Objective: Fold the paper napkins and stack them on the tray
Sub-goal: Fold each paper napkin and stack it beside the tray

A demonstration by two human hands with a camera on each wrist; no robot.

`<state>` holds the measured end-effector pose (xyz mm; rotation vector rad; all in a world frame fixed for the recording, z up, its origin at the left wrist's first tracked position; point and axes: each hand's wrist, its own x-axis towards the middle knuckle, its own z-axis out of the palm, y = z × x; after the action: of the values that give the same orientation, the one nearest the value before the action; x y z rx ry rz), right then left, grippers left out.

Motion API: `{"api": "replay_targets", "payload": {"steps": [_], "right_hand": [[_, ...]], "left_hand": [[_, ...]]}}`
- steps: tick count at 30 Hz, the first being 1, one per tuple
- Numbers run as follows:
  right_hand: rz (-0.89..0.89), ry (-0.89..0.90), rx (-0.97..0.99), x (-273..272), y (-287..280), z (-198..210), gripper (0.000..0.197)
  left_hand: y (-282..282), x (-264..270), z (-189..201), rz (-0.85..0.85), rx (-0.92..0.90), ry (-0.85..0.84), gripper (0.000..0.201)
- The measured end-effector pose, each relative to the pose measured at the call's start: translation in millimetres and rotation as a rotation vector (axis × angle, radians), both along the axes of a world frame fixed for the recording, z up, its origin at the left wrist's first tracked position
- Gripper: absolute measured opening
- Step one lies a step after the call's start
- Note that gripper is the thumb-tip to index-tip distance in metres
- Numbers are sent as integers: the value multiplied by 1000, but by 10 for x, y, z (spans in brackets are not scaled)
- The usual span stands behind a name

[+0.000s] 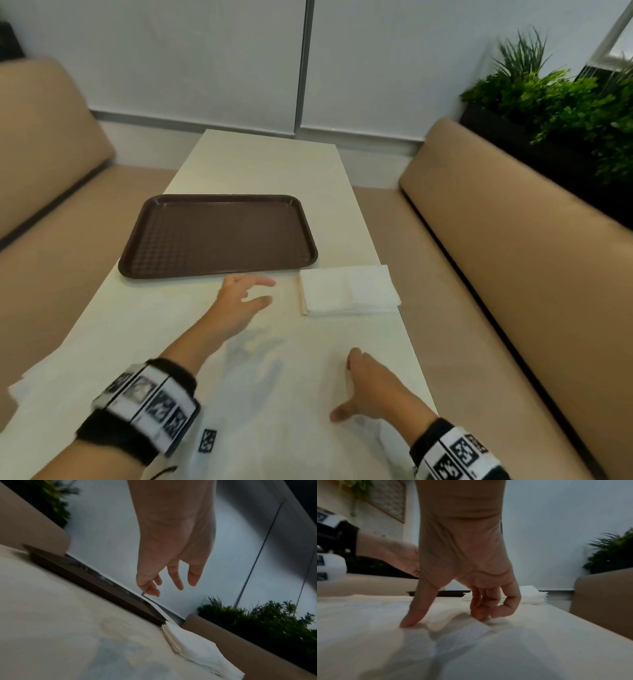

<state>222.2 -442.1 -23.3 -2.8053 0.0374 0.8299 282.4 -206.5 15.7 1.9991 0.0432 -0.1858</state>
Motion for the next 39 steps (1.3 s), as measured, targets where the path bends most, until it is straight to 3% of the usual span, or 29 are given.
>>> {"api": "replay_targets", "payload": {"steps": [3,7,9,11,13,16,17,20,22,27,30,32,35,39], "right_hand": [[-66,-1,1,-116,56,-8,68],[-129,-224,70,-221,84,207,7],[-142,-361,177,-251,82,465,22],[-61,-507,272,-347,99,850,24],[70,-624,351,-503,125,1275,19],[201,-708,484,-797,177,1907,27],[220,-705,525,-881,191,2077,30],[240,-721,614,-1071,212,2433,41],[232,-765,656,-1150,218,2570,47],[53,-890,898,-1273,155,2622,53],[-65,-765,1133,-1363,100,2378,65],[-115,-649,1202,-1433,130,2188,62],[-177,-636,1210,-1518,210,1992,38],[-238,-680,1276,-1528,221,1866,25]], "left_hand": [[297,-418,62,43,-27,31,17],[542,-852,135,122,-67,48,18],[596,-998,175,116,-76,26,19],[610,-1090,224,91,-80,-9,25],[586,-1124,292,55,-106,-45,45],[496,-1120,436,-78,-194,-32,87],[448,-1122,498,-151,-232,-26,90],[302,-1184,725,-352,-378,-48,72],[247,-1233,862,-395,-455,-92,57],[215,-1366,1112,-343,-650,-159,43],[217,-1459,1213,-251,-755,-184,23],[253,-1499,1254,-205,-799,-192,30],[356,-1539,1286,-214,-772,-203,66],[495,-1629,1326,-334,-689,-217,67]]}}
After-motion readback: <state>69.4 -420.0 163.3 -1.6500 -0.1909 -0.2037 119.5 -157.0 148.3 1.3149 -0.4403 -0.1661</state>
